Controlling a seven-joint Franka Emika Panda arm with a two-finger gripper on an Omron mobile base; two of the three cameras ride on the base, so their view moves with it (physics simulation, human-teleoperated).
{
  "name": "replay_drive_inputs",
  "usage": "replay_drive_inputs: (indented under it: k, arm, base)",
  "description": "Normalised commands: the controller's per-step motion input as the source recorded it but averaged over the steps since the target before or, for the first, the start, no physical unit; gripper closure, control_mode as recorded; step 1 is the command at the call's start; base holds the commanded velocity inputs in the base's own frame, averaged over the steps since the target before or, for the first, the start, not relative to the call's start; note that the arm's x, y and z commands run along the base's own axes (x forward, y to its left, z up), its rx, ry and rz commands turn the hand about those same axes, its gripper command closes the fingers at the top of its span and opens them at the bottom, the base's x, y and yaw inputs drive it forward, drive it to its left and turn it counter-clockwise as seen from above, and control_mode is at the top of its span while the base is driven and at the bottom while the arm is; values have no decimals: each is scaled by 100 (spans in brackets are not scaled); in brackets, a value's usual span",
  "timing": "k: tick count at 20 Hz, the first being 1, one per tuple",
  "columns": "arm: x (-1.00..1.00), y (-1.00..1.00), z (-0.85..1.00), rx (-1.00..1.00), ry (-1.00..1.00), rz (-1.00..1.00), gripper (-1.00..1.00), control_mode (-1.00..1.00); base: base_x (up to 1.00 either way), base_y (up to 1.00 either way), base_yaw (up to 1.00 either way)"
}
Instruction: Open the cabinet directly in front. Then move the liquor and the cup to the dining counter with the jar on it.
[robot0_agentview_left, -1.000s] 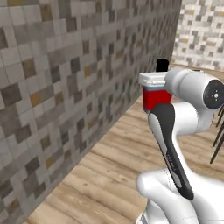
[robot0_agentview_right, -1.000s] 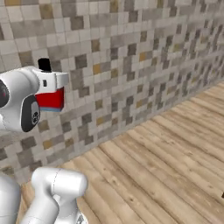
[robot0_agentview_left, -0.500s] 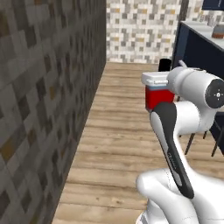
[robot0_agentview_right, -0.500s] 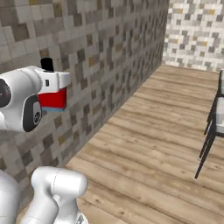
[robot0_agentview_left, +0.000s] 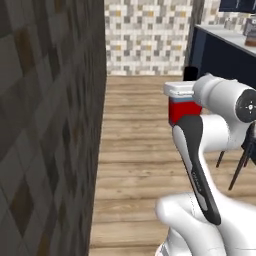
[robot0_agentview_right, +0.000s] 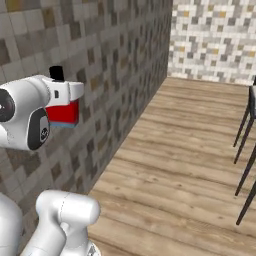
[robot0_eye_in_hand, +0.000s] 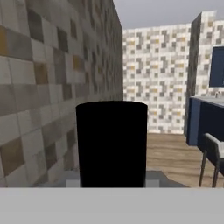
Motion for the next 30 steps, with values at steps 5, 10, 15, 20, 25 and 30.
replay_drive_inputs:
  k: [5,10,15,20,25,30]
  arm:
    - [0,0,0,0,0,0,100,100]
    - [0,0,0,0,0,0,100,100]
    - [0,0,0,0,0,0,100,100]
    - [0,0,0,0,0,0,100,100]
    - [0,0,0,0,0,0,100,100]
    - [0,0,0,0,0,0,100,100]
  base:
    - [100,31,-5]
    - [100,20,-2]
    - [100,13,0]
    - [100,8,0]
    - [100,4,0]
    - [100,5,0]
